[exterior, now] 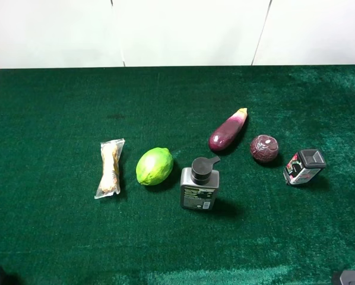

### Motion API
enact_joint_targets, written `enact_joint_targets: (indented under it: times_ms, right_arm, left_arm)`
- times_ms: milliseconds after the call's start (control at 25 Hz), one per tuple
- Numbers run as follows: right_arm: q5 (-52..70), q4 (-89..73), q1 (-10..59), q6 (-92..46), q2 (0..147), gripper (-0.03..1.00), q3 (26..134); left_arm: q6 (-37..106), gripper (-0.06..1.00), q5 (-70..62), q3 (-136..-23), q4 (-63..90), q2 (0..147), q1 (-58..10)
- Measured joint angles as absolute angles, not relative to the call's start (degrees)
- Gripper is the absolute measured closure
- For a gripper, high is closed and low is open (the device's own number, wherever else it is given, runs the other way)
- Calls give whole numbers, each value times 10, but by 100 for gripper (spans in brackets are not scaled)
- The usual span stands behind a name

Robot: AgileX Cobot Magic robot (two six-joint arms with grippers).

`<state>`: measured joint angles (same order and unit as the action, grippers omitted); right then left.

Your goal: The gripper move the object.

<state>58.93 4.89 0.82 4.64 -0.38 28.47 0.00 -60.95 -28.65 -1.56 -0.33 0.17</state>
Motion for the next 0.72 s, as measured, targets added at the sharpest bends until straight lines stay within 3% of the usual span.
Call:
enact_joint_targets:
  times_ms: [720]
  right_arm:
    - [589,49,8,46,-4,27,285]
  left_arm:
    - [0,-5,-610,-286,-16,-3,2]
